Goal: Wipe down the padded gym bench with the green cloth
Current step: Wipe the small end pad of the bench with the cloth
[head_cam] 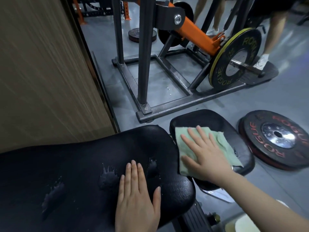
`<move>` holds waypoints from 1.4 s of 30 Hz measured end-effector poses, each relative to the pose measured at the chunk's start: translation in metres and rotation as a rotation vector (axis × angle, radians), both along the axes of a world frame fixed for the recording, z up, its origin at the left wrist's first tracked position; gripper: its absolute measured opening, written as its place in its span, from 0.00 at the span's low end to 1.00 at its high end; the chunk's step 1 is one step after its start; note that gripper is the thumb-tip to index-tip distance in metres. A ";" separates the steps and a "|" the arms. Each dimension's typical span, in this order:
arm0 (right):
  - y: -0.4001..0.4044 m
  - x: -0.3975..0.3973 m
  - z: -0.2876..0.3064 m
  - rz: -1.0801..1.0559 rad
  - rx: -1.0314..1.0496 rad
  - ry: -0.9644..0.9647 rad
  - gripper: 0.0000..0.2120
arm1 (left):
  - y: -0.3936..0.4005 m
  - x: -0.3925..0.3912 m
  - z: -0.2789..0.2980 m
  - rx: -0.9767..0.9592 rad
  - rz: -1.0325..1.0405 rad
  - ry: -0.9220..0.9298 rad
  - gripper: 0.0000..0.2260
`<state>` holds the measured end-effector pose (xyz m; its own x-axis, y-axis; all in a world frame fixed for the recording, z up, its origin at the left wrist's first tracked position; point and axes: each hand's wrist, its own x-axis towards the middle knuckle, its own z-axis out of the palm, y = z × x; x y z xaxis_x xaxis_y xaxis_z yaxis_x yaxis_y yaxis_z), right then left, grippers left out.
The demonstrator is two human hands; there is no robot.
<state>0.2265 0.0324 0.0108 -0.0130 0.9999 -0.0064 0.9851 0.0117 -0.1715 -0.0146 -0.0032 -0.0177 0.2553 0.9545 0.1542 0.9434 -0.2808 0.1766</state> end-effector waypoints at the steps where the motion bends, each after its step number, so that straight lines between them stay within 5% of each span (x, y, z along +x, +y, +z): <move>1: -0.011 0.009 -0.001 0.031 0.010 0.023 0.34 | 0.000 0.000 0.000 -0.005 0.003 -0.001 0.35; 10: 0.025 0.019 0.006 -0.192 -0.018 -0.005 0.38 | 0.001 0.002 -0.003 0.017 0.008 -0.003 0.34; 19: -0.016 0.038 0.007 0.111 -0.049 0.018 0.35 | -0.006 0.000 0.006 -0.048 0.028 0.025 0.32; 25: 0.014 0.020 0.003 -0.165 -0.032 0.002 0.40 | -0.003 0.002 0.007 -0.034 0.028 0.022 0.31; 31: -0.026 0.037 0.006 0.195 -0.051 0.039 0.39 | -0.001 -0.002 0.008 -0.046 -0.002 0.033 0.34; 38: 0.001 0.039 0.022 -0.154 -0.275 0.012 0.43 | 0.040 0.011 0.035 -0.186 -0.076 0.037 0.48; 42: 0.015 0.009 0.010 -0.306 -0.173 -0.059 0.39 | 0.045 0.015 0.028 -0.210 -0.062 0.023 0.50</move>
<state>0.2358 0.0479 0.0206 0.2923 0.9415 -0.1675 0.9468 -0.3096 -0.0878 0.0009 0.0416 0.0100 0.3153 0.9476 -0.0524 0.9300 -0.2975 0.2160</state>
